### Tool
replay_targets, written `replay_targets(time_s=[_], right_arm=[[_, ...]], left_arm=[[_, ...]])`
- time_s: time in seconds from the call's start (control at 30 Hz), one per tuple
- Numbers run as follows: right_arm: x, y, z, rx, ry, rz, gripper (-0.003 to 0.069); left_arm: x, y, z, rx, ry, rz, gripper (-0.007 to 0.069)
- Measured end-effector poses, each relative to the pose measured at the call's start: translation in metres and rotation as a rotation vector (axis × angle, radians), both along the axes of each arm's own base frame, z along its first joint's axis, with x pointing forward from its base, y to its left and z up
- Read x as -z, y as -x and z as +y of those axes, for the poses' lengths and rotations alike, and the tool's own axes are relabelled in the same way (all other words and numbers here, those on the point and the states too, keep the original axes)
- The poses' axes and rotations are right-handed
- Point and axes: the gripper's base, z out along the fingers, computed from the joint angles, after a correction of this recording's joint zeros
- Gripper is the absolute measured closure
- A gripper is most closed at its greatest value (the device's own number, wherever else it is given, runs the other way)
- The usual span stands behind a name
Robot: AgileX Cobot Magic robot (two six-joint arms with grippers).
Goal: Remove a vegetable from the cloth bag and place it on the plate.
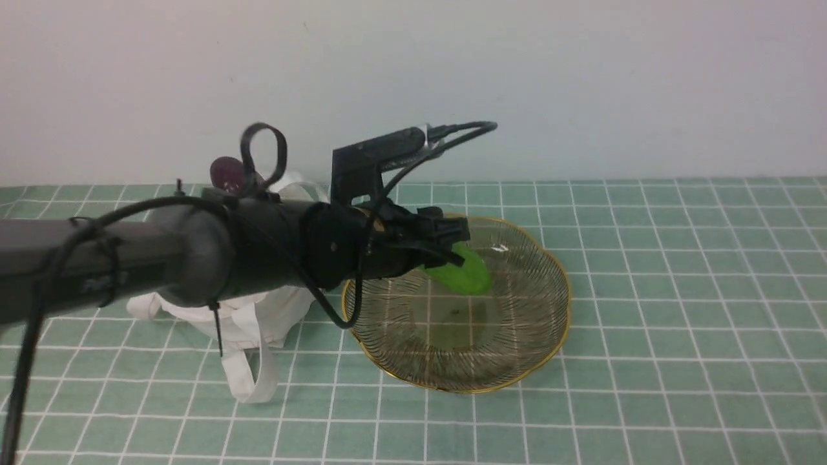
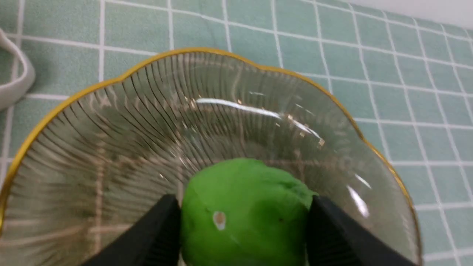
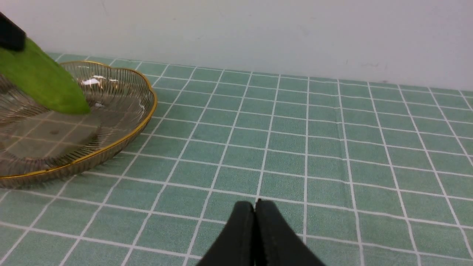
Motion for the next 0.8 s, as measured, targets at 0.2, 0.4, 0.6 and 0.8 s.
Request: replay_targets(time_s=[0.2,0.4,0.6,0.8], right_arm=[[0.0,0.0,0.0,0.0,0.0,0.0,0.0673],[0.0,0.0,0.0,0.0,0.0,0.0,0.0673],[0.0,0.0,0.0,0.0,0.0,0.0,0.0673],[0.0,0.0,0.0,0.0,0.0,0.0,0.0673]], left_arm=[[0.013,-0.003,-0.001,-0.003,-0.013,0.012,0.0055],[-0.008,0.004,0.013,0.046,-0.069,0.053,0.0084],[-0.072,0.038,0.048,0.153,-0.157,0.142,0.0412],[-0.137,0.094,0.08,0.263,-0.3,0.114,0.0616]])
